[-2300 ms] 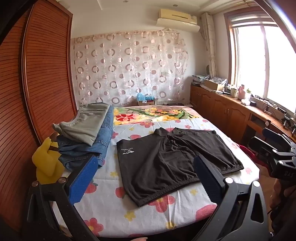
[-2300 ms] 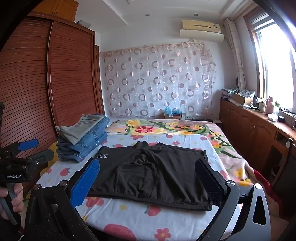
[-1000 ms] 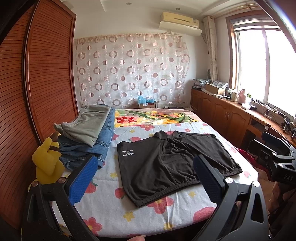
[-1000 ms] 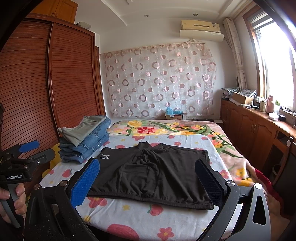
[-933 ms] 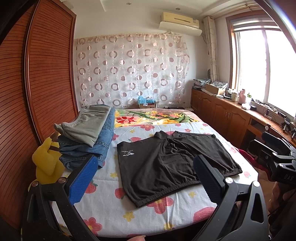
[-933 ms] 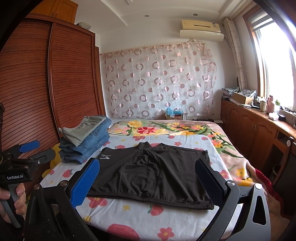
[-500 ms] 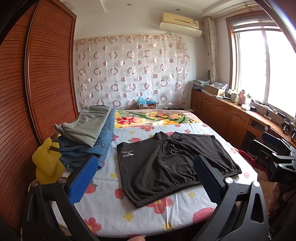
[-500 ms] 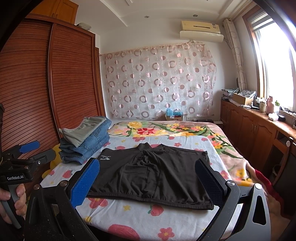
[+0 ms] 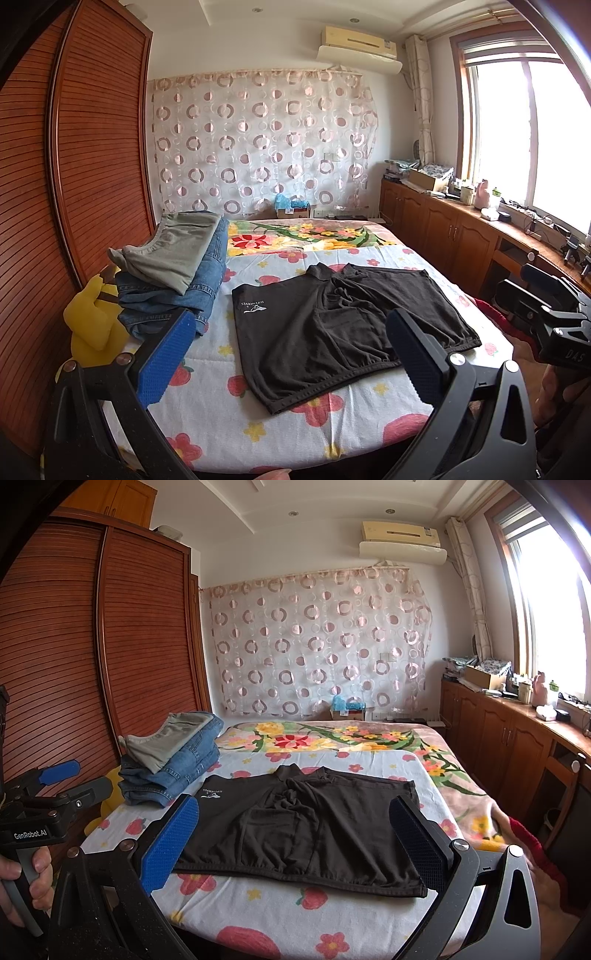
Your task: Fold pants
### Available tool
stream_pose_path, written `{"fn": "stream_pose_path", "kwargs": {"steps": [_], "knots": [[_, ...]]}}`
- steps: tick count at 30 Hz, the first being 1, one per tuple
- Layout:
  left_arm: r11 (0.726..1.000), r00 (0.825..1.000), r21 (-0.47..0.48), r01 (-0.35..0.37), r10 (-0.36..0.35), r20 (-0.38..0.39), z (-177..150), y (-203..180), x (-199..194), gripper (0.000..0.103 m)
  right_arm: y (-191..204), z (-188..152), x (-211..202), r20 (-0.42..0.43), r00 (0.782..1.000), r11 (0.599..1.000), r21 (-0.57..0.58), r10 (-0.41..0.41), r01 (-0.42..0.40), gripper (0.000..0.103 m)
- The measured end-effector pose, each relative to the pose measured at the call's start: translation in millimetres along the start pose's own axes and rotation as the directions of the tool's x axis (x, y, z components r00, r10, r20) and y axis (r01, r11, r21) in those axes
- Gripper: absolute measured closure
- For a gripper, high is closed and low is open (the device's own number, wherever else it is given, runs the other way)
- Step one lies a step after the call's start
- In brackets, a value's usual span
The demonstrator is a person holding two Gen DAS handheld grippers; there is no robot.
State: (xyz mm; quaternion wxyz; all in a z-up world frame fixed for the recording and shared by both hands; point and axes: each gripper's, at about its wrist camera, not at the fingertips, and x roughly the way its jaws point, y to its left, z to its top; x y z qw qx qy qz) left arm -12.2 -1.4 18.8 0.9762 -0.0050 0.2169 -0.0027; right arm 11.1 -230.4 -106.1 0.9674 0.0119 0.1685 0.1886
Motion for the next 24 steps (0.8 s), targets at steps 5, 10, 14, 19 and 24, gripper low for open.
{"fn": "stream_pose_path", "kwargs": {"steps": [5, 10, 14, 19, 24], "knots": [[1.000, 1.000, 0.000, 0.001, -0.001, 0.002, 5.3, -2.0, -3.8, 0.000, -0.1, -0.1, 0.1, -0.001, 1.000, 1.000, 0.000, 0.000, 0.000, 0.000], [1.000, 1.000, 0.000, 0.000, 0.000, 0.002, 4.8, -2.1, -3.6, 0.000, 0.0, 0.2, -0.6, 0.000, 1.000, 1.000, 0.000, 0.000, 0.000, 0.000], [1.000, 1.000, 0.000, 0.000, 0.000, 0.004, 3.6, -1.6, -2.5, 0.000, -0.2, 0.1, -0.6, -0.002, 1.000, 1.000, 0.000, 0.002, -0.002, 0.000], [1.000, 1.000, 0.000, -0.002, 0.002, 0.004, 13.5, -8.4, -11.6, 0.000, -1.2, 0.8, -1.2, -0.001, 1.000, 1.000, 0.003, 0.006, -0.006, 0.000], [1.000, 1.000, 0.000, -0.001, 0.001, 0.005, 10.9, -7.4, -9.7, 0.000, -0.9, 1.0, -1.4, 0.002, 1.000, 1.000, 0.002, 0.006, -0.006, 0.000]]}}
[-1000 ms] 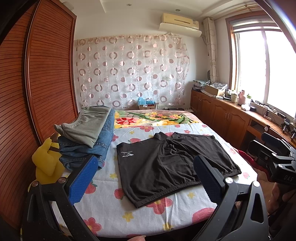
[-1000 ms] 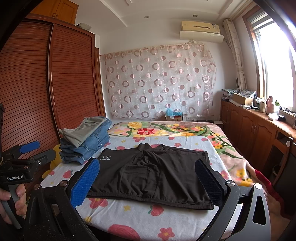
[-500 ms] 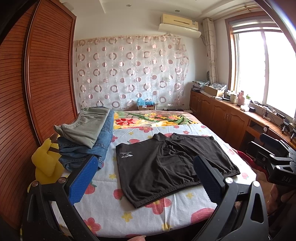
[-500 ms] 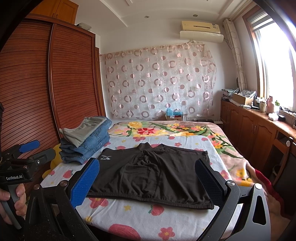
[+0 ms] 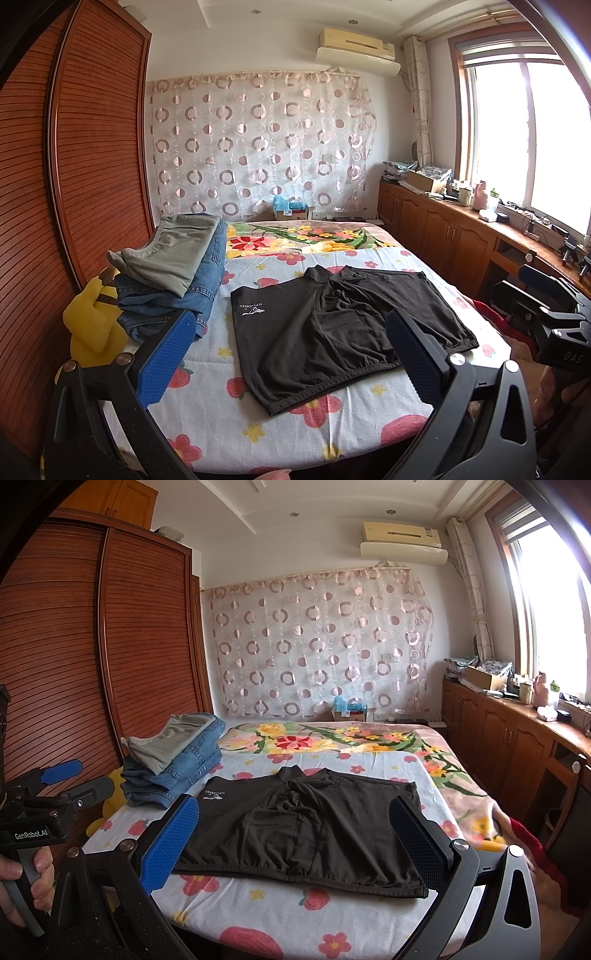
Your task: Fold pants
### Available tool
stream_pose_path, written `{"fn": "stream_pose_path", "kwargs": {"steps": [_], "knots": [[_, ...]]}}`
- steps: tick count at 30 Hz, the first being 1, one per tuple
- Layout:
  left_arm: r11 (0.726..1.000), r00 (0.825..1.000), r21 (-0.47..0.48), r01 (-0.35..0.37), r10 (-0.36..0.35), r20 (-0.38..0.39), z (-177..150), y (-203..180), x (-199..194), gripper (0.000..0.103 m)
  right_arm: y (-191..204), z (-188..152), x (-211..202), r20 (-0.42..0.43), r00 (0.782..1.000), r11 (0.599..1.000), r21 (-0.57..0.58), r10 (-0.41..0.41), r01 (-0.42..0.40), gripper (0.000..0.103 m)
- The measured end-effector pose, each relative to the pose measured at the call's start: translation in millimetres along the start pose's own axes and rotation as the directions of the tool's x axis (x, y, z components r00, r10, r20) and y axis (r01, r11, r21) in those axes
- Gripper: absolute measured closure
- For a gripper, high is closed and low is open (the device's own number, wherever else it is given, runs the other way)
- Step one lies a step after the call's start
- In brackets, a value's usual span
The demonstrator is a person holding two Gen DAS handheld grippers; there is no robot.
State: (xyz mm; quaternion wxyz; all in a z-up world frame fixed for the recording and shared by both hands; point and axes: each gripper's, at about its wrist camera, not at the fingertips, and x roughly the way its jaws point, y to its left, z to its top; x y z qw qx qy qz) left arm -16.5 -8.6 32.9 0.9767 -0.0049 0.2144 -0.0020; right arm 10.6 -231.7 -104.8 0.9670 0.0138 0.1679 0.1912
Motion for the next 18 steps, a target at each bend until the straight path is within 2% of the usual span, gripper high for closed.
{"fn": "stream_pose_path", "kwargs": {"steps": [4, 12, 18], "knots": [[1.000, 1.000, 0.003, 0.008, -0.008, -0.010, 3.6, -3.2, -2.2, 0.000, -1.0, -0.8, 1.1, -0.003, 1.000, 1.000, -0.003, -0.004, 0.004, 0.000], [1.000, 0.995, -0.006, 0.023, -0.024, -0.092, 7.6, -9.4, 14.5, 0.000, -10.2, -6.5, 12.1, -0.048, 0.999, 1.000, -0.008, -0.018, 0.018, 0.000], [1.000, 0.993, -0.009, 0.018, -0.019, -0.117, -13.2, -8.4, 34.6, 0.000, -17.8, -8.2, 18.4, -0.077, 0.996, 0.999, -0.006, -0.034, 0.033, 0.000]]}}
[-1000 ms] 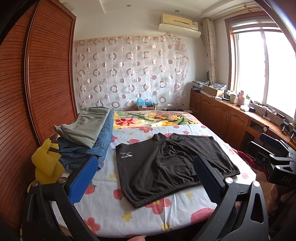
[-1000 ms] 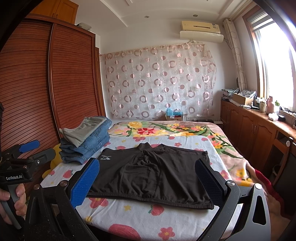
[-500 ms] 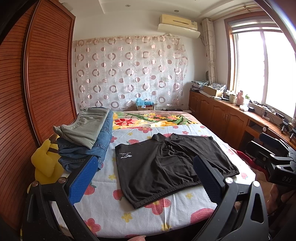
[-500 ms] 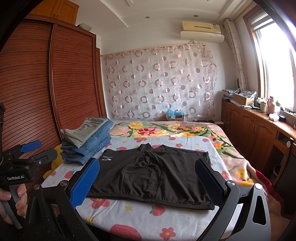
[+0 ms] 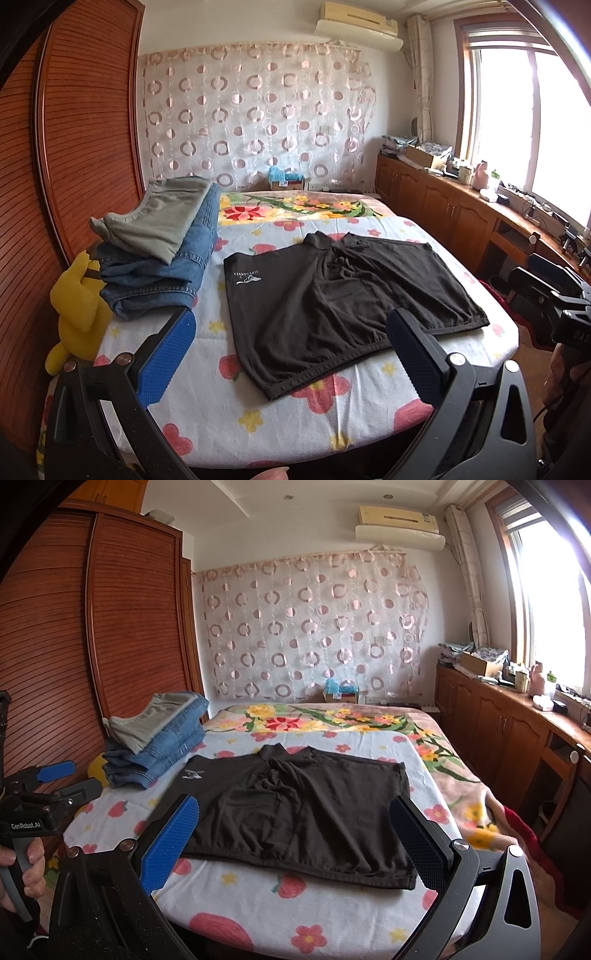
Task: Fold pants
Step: 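Move both tools toward the waistband of the black shorts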
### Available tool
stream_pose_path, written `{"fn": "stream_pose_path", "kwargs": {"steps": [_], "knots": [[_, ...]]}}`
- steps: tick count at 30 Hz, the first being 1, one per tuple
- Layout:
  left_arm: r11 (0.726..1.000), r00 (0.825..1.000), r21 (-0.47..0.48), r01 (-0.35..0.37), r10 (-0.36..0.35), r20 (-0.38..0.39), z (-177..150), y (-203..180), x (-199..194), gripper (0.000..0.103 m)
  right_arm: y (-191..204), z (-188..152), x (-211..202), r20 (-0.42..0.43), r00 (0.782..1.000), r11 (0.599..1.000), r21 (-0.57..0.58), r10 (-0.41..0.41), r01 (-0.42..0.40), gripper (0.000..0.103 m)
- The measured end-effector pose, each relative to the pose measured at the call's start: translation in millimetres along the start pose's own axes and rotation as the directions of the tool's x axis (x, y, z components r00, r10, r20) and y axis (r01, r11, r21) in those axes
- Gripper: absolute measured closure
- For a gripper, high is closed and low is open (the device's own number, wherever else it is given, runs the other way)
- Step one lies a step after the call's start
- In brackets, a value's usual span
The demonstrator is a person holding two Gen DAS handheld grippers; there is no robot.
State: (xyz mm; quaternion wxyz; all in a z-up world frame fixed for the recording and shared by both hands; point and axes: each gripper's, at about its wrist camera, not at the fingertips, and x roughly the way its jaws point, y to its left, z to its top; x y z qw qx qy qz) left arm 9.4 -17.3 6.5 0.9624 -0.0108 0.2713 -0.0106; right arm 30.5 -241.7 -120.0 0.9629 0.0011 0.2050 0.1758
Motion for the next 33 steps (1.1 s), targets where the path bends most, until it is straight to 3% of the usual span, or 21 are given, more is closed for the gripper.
{"fn": "stream_pose_path", "kwargs": {"steps": [20, 26, 33], "knots": [[1.000, 0.995, 0.009, 0.022, -0.021, -0.095, -29.6, 21.0, 44.8, 0.000, -15.9, 6.3, 4.5, -0.124, 0.992, 0.999, -0.015, -0.033, 0.032, 0.010], [0.999, 0.992, 0.012, 0.036, -0.034, -0.125, -37.6, 26.7, 55.6, 0.000, -18.3, 8.6, 3.7, -0.161, 0.986, 0.999, -0.014, -0.042, 0.040, 0.021], [1.000, 0.987, 0.006, 0.017, -0.016, -0.159, -47.9, 39.9, 68.3, 0.000, -28.1, 4.8, 2.9, -0.238, 0.970, 0.999, 0.010, -0.048, 0.052, 0.040]]}}
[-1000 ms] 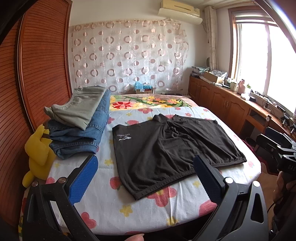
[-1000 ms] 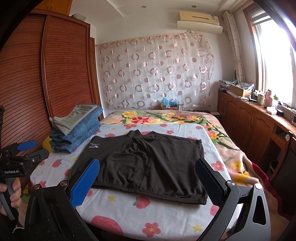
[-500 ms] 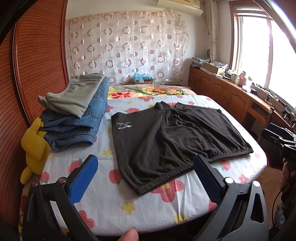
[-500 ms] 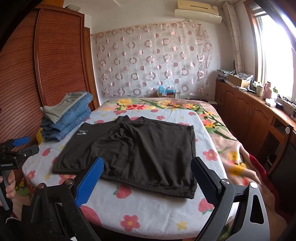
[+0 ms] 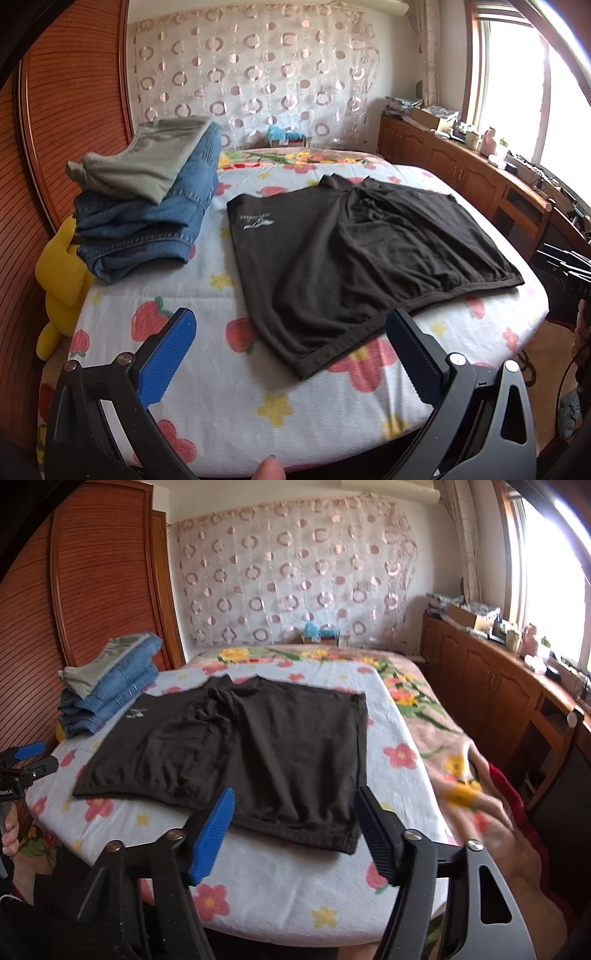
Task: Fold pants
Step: 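Move both tools toward the waistband of the black shorts, then close the left gripper on the shorts' waistband while the right gripper grasps the waistband too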
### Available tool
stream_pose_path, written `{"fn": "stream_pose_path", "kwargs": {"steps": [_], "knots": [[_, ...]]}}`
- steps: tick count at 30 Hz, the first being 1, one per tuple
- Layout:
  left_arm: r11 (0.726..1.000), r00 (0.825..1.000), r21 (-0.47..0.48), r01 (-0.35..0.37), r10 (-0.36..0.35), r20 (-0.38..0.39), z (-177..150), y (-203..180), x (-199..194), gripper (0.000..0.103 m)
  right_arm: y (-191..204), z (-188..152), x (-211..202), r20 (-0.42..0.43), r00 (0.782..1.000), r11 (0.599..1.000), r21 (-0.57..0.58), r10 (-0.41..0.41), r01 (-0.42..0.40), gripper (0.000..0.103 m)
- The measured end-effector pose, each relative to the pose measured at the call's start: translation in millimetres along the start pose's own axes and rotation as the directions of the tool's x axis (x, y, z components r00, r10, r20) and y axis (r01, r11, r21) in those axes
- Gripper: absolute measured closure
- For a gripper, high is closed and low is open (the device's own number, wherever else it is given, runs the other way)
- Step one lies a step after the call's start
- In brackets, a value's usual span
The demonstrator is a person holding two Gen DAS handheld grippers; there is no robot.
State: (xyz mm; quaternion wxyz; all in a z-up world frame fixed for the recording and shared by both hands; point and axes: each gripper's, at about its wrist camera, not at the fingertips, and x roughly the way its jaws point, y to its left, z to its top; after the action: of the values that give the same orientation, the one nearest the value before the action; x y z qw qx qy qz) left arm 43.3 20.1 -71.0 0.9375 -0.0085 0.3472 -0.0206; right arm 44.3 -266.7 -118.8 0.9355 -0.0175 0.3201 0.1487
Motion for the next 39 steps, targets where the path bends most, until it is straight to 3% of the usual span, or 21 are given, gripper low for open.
{"fn": "stream_pose_path", "kwargs": {"steps": [4, 11, 18, 24, 28, 39], "knots": [[1.000, 1.000, -0.018, 0.003, -0.004, -0.028, -7.3, 9.9, 9.0, 0.003, -2.1, 0.4, -1.3, -0.047, 0.999, 1.000, 0.000, -0.015, 0.015, 0.051], [0.997, 0.996, -0.060, 0.047, -0.051, -0.069, -21.3, 21.0, 20.9, 0.018, -6.2, 1.0, -14.9, -0.086, 0.995, 0.999, 0.026, -0.040, 0.043, 0.052], [0.991, 0.987, -0.052, 0.122, -0.127, -0.098, -29.7, 9.8, 24.7, 0.045, -7.0, -1.6, -23.0, -0.100, 0.994, 0.998, 0.044, -0.045, 0.049, 0.052], [0.987, 0.982, -0.077, 0.142, -0.150, -0.116, -32.6, 9.6, 33.1, 0.066, -4.9, -7.9, -31.0, -0.107, 0.994, 0.998, 0.047, -0.040, 0.045, 0.052], [0.986, 0.982, -0.097, 0.139, -0.150, -0.115, -32.1, 12.3, 37.4, 0.068, -3.3, -12.4, -39.3, -0.107, 0.993, 0.998, 0.049, -0.040, 0.046, 0.052], [0.995, 0.990, -0.035, 0.092, -0.095, -0.107, -32.6, 3.9, 37.3, 0.069, -15.4, -1.7, -19.3, -0.104, 0.994, 0.996, 0.070, -0.045, 0.052, 0.052]]}}
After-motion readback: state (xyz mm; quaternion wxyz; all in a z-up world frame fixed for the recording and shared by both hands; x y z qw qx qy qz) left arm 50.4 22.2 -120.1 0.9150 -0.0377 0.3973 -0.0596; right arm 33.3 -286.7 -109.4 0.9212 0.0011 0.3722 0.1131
